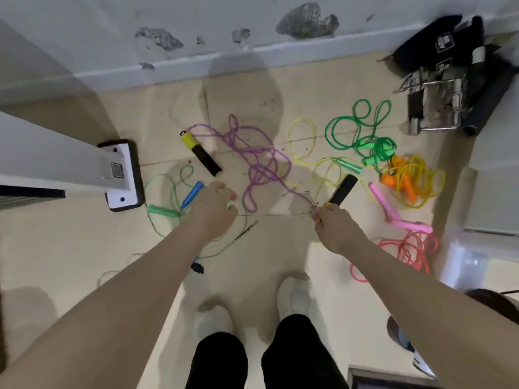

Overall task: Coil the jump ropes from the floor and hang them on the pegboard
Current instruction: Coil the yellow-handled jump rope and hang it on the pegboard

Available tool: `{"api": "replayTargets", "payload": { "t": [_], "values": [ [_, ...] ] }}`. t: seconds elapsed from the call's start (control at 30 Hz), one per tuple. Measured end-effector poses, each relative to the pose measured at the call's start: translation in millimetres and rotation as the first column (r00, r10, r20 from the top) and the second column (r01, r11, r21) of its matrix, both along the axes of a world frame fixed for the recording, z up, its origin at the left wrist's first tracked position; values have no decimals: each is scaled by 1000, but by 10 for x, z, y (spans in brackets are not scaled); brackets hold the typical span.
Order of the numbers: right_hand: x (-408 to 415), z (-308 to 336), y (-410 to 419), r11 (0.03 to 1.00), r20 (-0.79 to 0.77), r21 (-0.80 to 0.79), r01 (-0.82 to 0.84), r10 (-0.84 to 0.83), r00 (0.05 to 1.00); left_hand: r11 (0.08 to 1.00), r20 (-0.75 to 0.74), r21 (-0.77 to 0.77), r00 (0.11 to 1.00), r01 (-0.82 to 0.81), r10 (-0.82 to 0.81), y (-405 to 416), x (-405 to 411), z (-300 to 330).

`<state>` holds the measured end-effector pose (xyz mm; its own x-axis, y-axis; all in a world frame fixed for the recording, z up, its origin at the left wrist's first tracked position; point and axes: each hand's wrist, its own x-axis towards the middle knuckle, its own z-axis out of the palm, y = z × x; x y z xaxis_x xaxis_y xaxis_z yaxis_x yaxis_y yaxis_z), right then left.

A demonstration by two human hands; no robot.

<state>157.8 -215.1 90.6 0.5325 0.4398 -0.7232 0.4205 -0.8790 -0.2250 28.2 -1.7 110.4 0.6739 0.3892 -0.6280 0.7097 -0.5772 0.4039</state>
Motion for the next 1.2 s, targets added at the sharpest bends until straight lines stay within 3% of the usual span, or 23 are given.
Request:
{"api": "replayTargets", "payload": {
  "t": [0.23,0.37,0.47,0.57,0.73,0.8,0.9,1.0,1.1,1.2],
  "values": [
    [165,-1405,-174,929,190,-35,369,-357,915,999,76,-49,997,15,-11,-294,307,-1372],
    [317,-1922,-226,790,114,-15,613,-607,786,997,82,-49,995,66,-62,-395,512,-1835],
    [374,-2104,-256,741,115,85,666,-672,732,990,102,-40,987,132,-128,-451,650,-1961],
    [432,-1984,-245,737,64,193,648,-669,741,990,133,-39,983,136,-130,-461,729,-1880],
    [293,-1090,-71,783,-41,391,485,-511,859,989,243,-82,965,119,-96,-486,734,-1115],
    [268,-590,27,758,-154,466,457,-439,885,982,273,-74,951,174,-148,-514,778,-597],
    [321,355,254,672,-464,401,622,-437,771,921,332,122,860,369,-388,-523,890,236],
    [400,1389,436,638,-604,423,644,-332,725,838,381,185,749,513,-543,-466,982,1118],
    [460,2464,536,634,-615,458,624,-282,737,859,440,109,751,500,-493,-391,1035,2149],
    [434,3485,563,562,-680,409,719,-337,651,876,460,68,764,477,-452,-305,997,3198]
  ]
}}
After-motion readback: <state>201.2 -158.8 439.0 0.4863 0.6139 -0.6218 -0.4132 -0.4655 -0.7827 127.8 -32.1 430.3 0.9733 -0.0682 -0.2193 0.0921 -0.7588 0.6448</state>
